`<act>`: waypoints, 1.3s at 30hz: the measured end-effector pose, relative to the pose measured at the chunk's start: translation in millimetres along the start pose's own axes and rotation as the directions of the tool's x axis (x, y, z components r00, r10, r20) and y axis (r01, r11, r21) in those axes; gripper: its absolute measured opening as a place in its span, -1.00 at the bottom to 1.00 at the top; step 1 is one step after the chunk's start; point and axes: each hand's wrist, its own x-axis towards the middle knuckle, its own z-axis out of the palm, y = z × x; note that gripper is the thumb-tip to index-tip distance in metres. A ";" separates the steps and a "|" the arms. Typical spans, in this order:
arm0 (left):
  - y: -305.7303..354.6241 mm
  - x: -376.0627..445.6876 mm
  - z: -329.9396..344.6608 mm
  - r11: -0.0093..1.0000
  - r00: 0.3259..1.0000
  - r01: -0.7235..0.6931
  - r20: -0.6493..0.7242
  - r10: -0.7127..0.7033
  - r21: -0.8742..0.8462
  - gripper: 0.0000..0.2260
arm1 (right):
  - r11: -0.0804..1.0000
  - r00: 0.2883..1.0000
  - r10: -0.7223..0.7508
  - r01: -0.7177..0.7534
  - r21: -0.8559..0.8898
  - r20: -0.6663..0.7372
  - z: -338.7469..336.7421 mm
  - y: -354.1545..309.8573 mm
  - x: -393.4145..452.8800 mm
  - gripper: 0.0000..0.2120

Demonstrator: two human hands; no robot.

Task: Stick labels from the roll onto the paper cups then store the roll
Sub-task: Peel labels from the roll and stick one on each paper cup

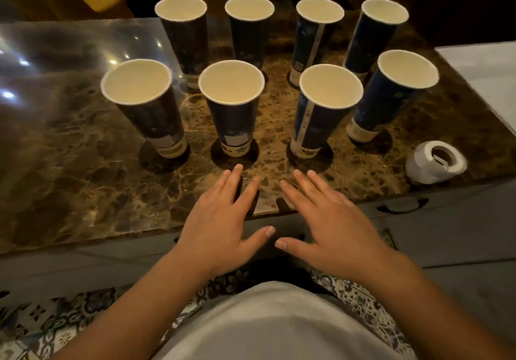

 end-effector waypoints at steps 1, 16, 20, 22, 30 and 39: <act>6.3 1.5 1.5 1.000 1.000 -0.022 0.013 0.022 -0.002 -0.20 | 1.000 1.000 0.023 -0.023 0.004 0.001 -0.1 4.6 -7.7 -0.13; 163.0 93.1 24.3 0.931 0.937 -0.348 -0.050 0.344 -0.112 -0.36 | 0.985 0.885 0.172 -0.141 0.103 -0.433 2.5 158.0 -85.9 -0.49; 201.9 138.7 34.0 0.944 0.949 -0.308 -0.104 0.297 -0.117 -0.39 | 0.992 0.787 0.124 -0.104 0.068 -0.604 -11.7 198.9 -91.6 -0.64; 213.8 157.2 38.9 0.954 0.954 -0.287 -0.120 0.277 -0.086 -0.44 | 0.993 0.793 0.081 -0.115 -0.018 -0.603 -18.8 216.6 -86.7 -0.60; 240.4 178.3 46.6 0.952 0.953 -0.275 -0.166 0.253 -0.133 -0.78 | 0.997 0.828 -0.080 0.077 -0.030 -0.554 -31.0 273.6 -54.9 -0.83; 267.7 188.9 36.6 0.934 0.982 -0.133 -0.175 0.078 -0.331 -0.81 | 0.480 0.940 0.206 0.147 0.865 -0.273 -56.3 310.3 -55.7 -0.77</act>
